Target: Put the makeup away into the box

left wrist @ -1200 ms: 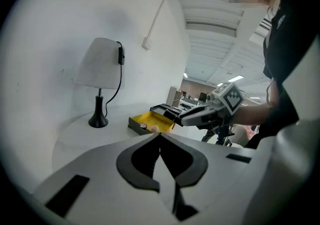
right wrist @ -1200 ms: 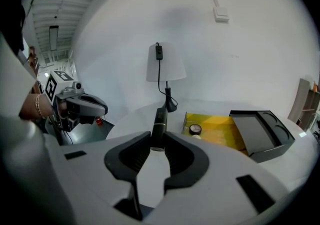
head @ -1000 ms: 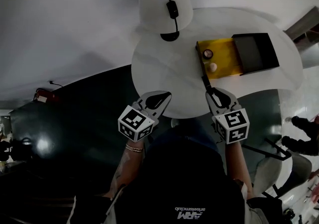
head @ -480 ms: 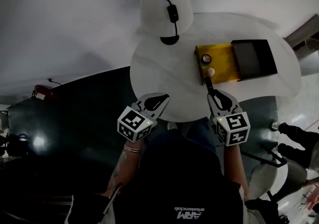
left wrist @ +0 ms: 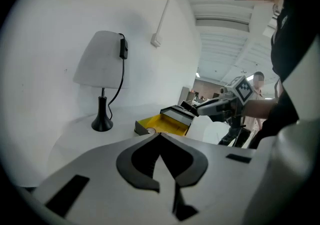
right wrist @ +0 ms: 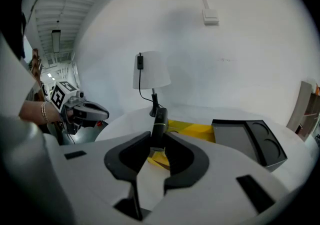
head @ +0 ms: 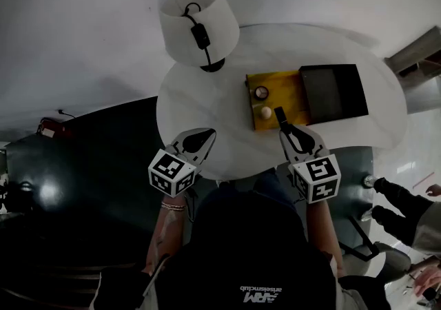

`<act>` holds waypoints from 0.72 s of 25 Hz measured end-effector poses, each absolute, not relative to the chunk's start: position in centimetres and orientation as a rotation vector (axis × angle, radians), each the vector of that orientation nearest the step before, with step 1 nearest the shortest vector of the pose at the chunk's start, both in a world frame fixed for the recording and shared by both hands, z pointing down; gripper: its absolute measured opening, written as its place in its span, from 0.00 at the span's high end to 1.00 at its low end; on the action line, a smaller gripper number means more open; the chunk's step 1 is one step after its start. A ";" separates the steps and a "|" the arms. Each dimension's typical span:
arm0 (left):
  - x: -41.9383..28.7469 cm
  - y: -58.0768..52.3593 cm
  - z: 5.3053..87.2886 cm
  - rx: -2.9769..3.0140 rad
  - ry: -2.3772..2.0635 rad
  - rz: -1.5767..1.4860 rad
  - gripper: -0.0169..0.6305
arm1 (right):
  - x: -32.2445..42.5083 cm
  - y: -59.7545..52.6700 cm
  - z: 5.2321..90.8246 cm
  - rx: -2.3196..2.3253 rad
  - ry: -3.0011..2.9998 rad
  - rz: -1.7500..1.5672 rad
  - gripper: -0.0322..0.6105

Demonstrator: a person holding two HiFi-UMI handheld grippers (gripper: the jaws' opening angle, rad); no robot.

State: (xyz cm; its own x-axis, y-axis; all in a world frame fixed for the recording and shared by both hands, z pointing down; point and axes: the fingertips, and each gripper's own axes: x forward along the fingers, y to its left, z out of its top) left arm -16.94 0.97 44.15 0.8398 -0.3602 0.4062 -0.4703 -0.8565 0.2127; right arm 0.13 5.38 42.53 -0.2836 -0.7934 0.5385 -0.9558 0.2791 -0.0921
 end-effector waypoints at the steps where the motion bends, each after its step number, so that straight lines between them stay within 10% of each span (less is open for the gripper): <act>1: -16.4 0.8 44.1 2.710 -0.638 0.512 0.95 | 0.9 5.2 42.7 1.571 -2.166 0.576 0.79; 18: -6.7 -0.8 44.5 2.644 -0.749 0.545 0.95 | 10.9 3.8 44.1 1.452 -2.205 0.605 0.79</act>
State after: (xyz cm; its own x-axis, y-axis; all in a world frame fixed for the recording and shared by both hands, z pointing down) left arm -6.67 -0.79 44.52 0.7876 -0.4251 0.4460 -0.5550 -0.8039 0.2137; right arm 10.88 3.78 44.11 -0.3598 -0.7388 0.5698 -0.9262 0.3568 -0.1222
